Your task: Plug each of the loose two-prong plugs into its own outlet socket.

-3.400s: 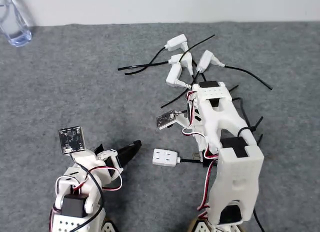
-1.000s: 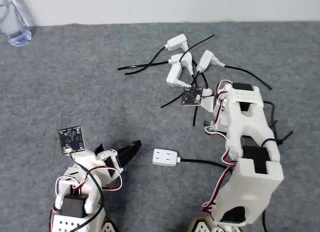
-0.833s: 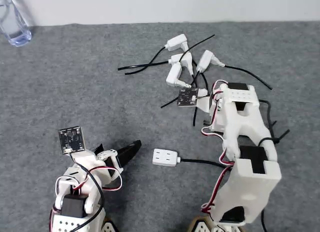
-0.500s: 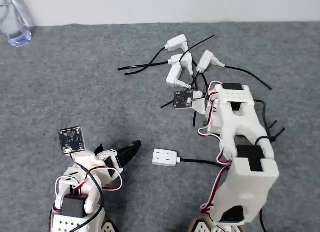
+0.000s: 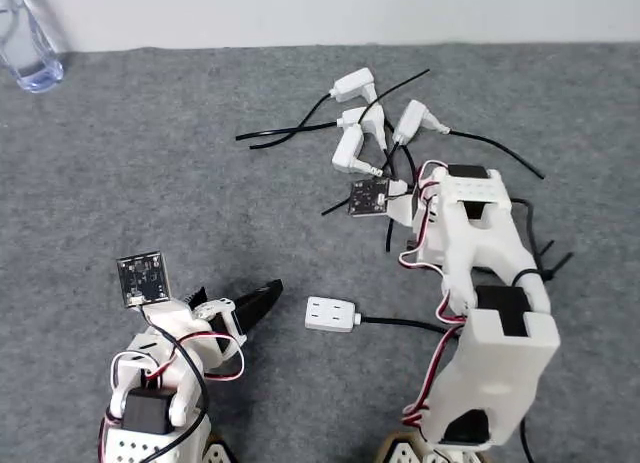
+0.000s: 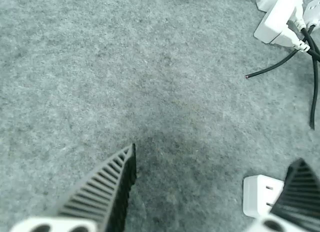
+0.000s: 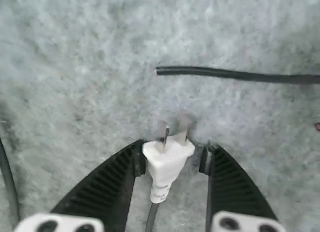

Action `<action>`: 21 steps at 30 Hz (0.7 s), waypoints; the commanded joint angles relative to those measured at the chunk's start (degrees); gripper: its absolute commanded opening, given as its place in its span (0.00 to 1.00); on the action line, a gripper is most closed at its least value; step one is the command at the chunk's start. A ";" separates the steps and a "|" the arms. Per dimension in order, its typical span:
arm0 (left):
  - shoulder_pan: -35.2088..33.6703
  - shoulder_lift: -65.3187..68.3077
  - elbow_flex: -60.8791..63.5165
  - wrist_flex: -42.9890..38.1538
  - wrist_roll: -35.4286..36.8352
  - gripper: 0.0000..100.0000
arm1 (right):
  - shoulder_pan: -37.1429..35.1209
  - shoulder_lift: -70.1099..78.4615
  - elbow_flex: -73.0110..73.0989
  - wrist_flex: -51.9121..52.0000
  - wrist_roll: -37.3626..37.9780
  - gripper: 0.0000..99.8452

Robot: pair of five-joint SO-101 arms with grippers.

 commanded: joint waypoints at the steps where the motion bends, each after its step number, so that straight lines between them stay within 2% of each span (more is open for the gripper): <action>1: -0.18 -0.35 -0.48 0.09 0.00 0.43 | 2.42 0.04 -3.25 -0.57 0.53 0.18; 10: -0.18 -0.35 -0.48 0.09 0.00 0.43 | 1.98 0.31 -3.08 -0.57 0.53 0.18; 14: -0.18 -0.35 -0.48 0.09 0.00 0.43 | 2.07 0.48 -3.08 -1.01 0.53 0.00; 16: -0.18 -0.35 -0.48 0.09 0.00 0.43 | 2.15 0.48 -3.08 -0.75 0.53 0.04; 17: -0.18 -0.35 -0.48 0.09 0.00 0.43 | 2.15 0.48 -3.08 -0.66 0.53 0.01; 21: -0.18 -0.35 -0.48 0.09 0.00 0.43 | 1.80 0.13 -2.99 0.92 0.44 0.01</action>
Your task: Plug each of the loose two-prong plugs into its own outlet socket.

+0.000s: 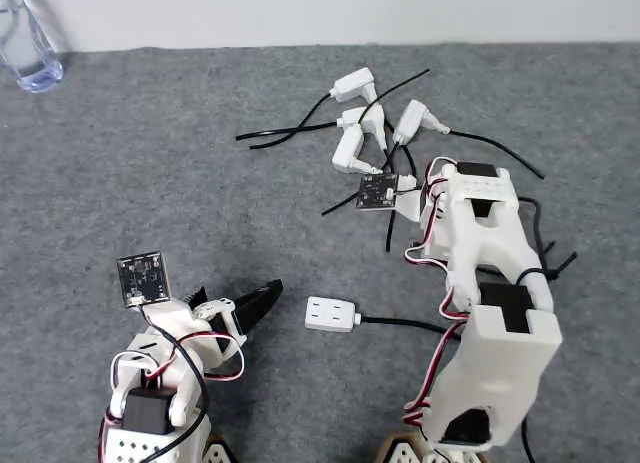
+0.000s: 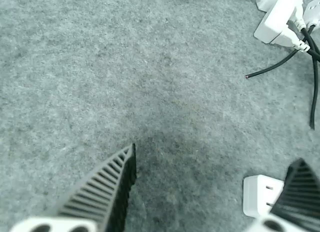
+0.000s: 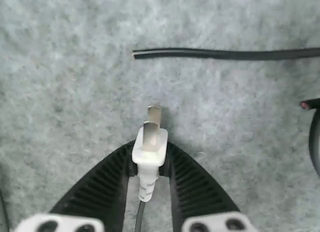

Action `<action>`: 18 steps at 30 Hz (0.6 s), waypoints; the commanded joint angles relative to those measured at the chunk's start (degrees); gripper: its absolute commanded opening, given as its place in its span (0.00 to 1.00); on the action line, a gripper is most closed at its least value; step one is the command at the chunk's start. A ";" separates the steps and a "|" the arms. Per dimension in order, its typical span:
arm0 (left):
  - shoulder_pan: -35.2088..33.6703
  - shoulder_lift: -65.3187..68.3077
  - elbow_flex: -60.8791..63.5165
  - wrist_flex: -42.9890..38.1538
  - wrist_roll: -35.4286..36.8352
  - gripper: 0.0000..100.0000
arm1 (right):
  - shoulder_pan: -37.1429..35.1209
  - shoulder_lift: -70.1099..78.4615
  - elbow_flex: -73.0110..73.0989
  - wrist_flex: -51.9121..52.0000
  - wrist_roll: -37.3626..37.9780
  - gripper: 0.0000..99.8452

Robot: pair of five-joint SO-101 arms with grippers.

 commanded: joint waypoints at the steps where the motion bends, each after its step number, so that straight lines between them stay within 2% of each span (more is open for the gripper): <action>1: -0.09 -0.35 -0.48 0.00 0.00 0.43 | 0.66 -0.48 -1.85 2.86 0.88 0.01; 9: -0.18 -0.35 -0.48 0.00 0.00 0.43 | -0.84 -0.57 -2.29 4.88 0.62 0.01; 11: -0.18 -0.35 -0.48 0.00 0.00 0.43 | -0.48 -1.01 -2.29 4.97 0.62 0.06; 15: -0.18 -0.35 -0.48 0.00 0.00 0.43 | 0.66 -5.49 -2.20 8.22 0.62 0.25; 18: -0.18 -0.35 -0.48 0.00 0.00 0.43 | 1.01 -9.36 -2.20 8.40 0.70 0.30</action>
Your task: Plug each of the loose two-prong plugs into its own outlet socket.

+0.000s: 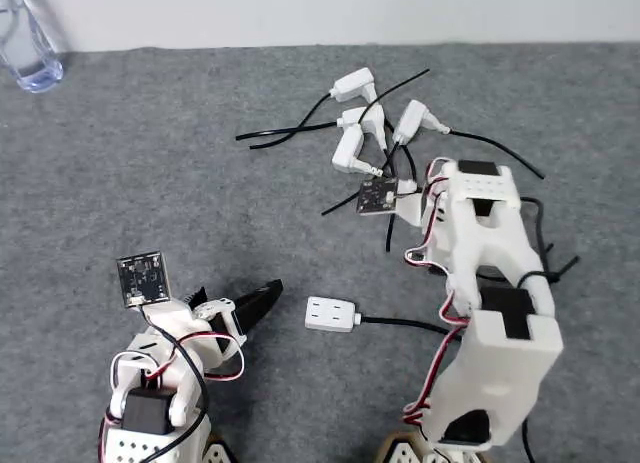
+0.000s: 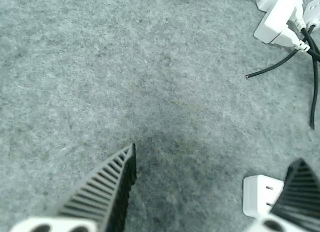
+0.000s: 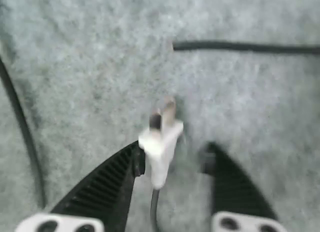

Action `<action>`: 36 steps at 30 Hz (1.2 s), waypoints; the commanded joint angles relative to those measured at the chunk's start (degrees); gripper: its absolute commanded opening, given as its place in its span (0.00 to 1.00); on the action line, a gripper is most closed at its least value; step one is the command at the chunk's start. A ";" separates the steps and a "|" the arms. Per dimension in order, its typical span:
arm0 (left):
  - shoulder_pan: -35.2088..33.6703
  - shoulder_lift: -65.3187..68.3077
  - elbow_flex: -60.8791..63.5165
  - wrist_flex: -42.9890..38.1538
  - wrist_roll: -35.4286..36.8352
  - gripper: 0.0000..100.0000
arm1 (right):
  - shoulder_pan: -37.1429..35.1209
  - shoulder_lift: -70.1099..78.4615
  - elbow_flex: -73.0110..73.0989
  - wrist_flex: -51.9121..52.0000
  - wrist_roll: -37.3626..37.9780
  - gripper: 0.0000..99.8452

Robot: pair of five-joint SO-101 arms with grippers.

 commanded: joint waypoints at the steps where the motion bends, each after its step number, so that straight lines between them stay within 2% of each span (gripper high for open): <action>1: -0.18 -0.35 -0.48 0.00 0.00 0.43 | 0.92 -6.55 -2.29 0.57 0.53 0.30; 11: -0.18 -0.35 -0.48 0.09 0.00 0.43 | 0.92 -4.18 -2.29 -7.43 0.44 0.30; 22: -0.18 -0.35 -0.48 0.09 0.00 0.43 | 0.66 -3.21 -2.29 0.31 0.44 0.30; 30: -0.18 -0.35 -0.48 0.09 0.00 0.43 | 0.57 0.04 -1.93 0.57 0.44 0.30; 36: -0.18 -0.35 -0.48 0.09 0.00 0.43 | -0.13 -0.13 -2.20 4.79 0.44 0.18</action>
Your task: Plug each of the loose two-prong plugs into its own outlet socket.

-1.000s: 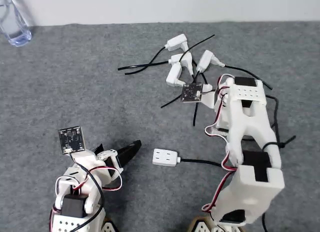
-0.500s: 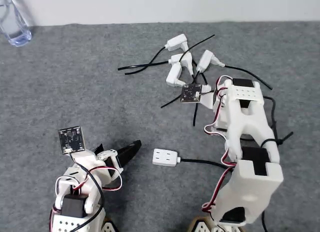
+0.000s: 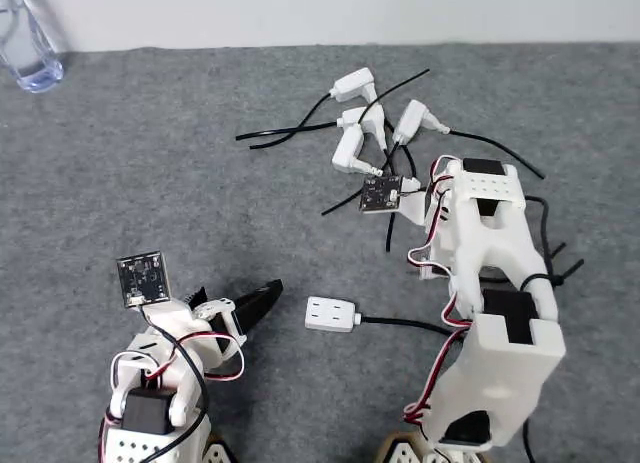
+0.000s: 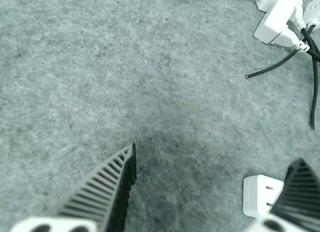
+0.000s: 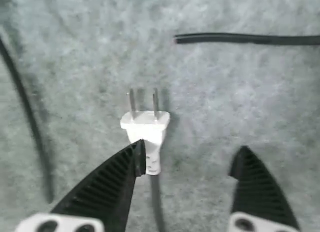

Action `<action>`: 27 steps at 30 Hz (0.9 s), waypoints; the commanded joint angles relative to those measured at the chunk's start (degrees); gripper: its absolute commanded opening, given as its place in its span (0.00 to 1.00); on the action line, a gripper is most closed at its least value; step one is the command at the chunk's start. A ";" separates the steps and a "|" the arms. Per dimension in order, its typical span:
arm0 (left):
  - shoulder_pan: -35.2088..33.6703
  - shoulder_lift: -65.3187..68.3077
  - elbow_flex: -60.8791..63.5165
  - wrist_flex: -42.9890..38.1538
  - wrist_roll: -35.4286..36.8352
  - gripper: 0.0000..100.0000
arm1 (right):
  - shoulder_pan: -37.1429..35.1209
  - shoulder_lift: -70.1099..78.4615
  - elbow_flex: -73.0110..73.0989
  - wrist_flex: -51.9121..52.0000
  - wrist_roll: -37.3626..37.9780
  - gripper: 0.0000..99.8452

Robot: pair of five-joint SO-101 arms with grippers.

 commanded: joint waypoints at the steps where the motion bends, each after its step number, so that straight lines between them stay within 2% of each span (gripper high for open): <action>1: -0.18 -0.35 -0.48 0.09 0.00 0.43 | -0.75 -0.57 -2.29 3.12 0.26 0.16; 10: -0.18 -0.35 -0.48 0.09 0.00 0.43 | -2.51 -0.04 -2.02 2.68 0.26 0.18; 16: -0.18 -0.35 -0.48 0.09 0.00 0.43 | -1.98 0.04 -2.02 -0.13 0.26 0.17; 27: -0.18 -0.35 -0.48 0.09 0.00 0.43 | -1.27 0.31 -2.37 0.92 0.44 0.18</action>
